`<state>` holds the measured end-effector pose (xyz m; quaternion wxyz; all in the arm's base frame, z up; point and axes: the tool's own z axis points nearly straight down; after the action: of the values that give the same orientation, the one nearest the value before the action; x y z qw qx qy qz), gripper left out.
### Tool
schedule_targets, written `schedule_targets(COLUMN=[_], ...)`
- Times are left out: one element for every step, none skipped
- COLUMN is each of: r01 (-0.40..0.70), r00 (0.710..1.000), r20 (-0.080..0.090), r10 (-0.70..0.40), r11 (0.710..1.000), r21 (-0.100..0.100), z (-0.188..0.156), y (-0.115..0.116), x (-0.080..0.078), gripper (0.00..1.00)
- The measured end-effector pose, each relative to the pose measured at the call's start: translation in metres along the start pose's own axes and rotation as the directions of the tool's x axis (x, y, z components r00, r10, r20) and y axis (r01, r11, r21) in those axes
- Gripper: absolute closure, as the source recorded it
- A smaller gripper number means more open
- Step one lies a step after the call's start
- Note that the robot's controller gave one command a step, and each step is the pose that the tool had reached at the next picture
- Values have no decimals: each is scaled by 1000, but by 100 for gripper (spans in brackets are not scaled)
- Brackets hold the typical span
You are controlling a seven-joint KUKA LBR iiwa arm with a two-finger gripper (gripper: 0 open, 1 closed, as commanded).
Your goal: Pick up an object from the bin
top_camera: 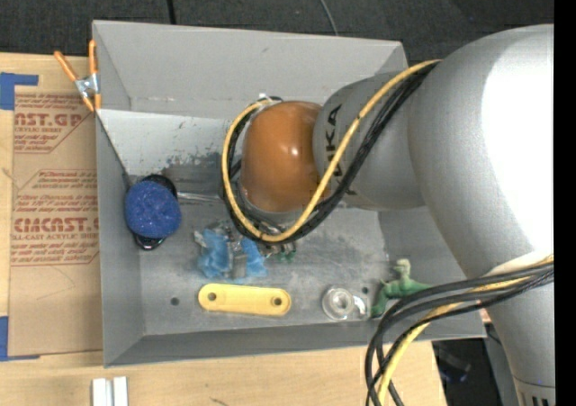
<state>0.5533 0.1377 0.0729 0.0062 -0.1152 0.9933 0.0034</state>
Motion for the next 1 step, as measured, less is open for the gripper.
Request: schedule_targets(r01=[20], r00=[1000], r20=[2], r10=[-20], r11=[1000], r21=[-1], z=[-106], y=[-16], x=[-4], gripper=[100])
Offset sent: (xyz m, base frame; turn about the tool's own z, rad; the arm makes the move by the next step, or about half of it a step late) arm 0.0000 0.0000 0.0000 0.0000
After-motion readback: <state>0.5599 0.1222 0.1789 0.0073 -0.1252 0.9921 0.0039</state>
